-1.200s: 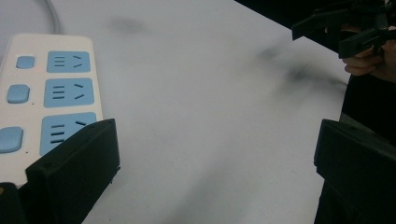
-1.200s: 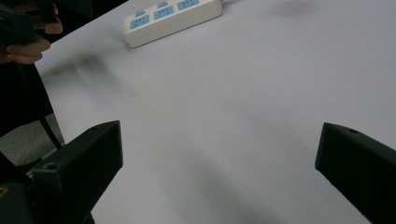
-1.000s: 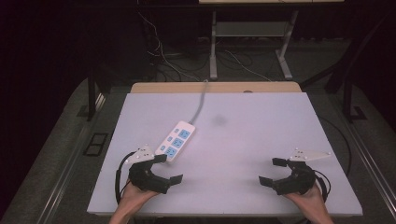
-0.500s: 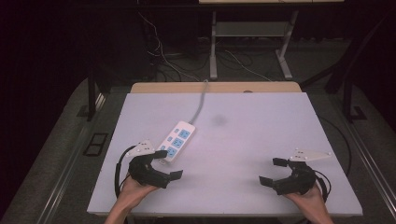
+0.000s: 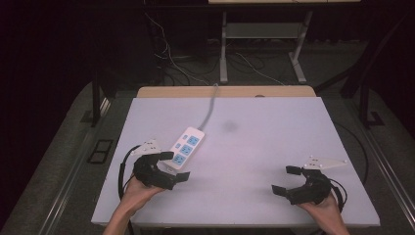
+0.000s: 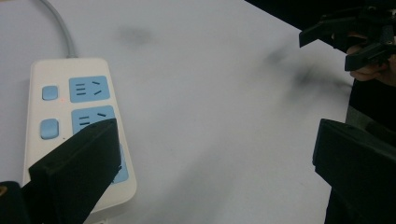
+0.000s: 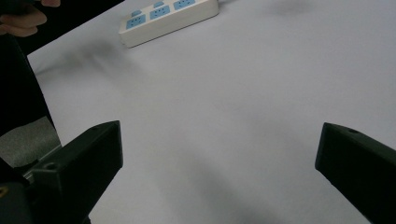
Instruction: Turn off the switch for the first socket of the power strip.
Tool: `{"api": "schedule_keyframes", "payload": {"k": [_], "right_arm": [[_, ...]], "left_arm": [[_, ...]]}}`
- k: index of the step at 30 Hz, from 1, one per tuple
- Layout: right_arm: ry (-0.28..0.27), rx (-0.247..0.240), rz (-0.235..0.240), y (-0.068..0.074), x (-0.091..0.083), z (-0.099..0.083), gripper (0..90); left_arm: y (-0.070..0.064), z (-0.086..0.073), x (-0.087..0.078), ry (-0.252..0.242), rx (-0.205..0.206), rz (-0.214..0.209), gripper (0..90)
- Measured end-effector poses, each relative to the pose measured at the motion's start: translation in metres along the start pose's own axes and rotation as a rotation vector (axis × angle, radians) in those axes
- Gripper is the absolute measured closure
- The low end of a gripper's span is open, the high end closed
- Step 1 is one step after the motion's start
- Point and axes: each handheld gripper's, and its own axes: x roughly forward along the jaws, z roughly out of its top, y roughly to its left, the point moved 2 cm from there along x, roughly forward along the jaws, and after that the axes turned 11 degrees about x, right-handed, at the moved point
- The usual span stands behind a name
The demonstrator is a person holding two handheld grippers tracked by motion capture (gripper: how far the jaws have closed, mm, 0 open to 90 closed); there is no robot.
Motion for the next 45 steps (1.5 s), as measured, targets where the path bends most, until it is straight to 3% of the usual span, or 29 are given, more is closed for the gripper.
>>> {"api": "schedule_keyframes", "payload": {"k": [24,45], "right_arm": [[0.005,-0.003,0.003,0.0,0.001,-0.001,0.6],[0.01,-0.003,0.006,0.0,0.001,-0.001,0.6]], "left_arm": [[0.022,0.027,-0.001,0.034,0.023,0.022,0.0],[0.049,0.034,0.008,0.082,0.01,0.039,0.0]]}}
